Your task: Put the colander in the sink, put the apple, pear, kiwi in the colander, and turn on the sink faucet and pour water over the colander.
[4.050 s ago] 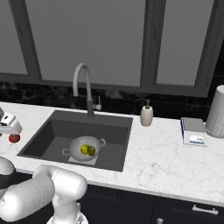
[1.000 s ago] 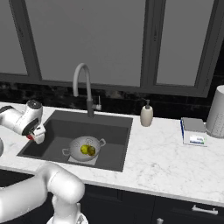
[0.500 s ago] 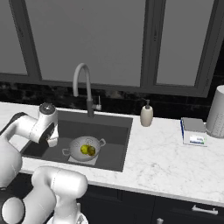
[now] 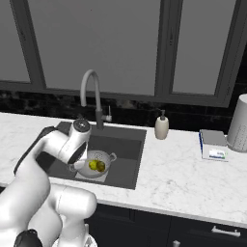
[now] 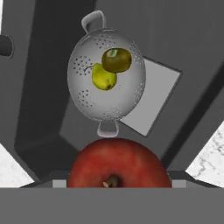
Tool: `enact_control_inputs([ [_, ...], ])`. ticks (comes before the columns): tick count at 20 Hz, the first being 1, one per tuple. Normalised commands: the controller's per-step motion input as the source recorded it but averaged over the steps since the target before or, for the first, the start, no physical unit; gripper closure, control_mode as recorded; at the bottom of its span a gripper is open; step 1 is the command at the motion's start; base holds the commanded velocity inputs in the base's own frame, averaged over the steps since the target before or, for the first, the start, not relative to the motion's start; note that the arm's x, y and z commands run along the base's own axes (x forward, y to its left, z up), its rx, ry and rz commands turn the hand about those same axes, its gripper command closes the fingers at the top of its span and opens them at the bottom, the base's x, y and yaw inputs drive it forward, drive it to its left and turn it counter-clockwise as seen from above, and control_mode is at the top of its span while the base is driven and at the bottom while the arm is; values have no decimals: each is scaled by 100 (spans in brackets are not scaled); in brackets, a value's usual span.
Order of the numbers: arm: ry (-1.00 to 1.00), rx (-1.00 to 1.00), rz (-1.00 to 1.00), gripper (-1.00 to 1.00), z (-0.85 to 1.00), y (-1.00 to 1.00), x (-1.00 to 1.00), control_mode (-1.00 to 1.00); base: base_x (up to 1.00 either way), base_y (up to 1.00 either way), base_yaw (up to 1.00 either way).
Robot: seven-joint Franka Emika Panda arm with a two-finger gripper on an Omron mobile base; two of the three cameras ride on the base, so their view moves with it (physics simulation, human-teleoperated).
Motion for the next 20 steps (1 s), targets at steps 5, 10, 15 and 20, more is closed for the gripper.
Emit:
enact_control_inputs([
  [5,21,0,21,100,3,-87,26,-100,0,0,0],
  [10,20,2,23,100,0,-46,50,-100,0,0,0],
  [15,7,1,10,100,0,-1,62,-100,0,0,0],
  [20,0,4,7,100,-24,0,21,-100,0,0,0],
])
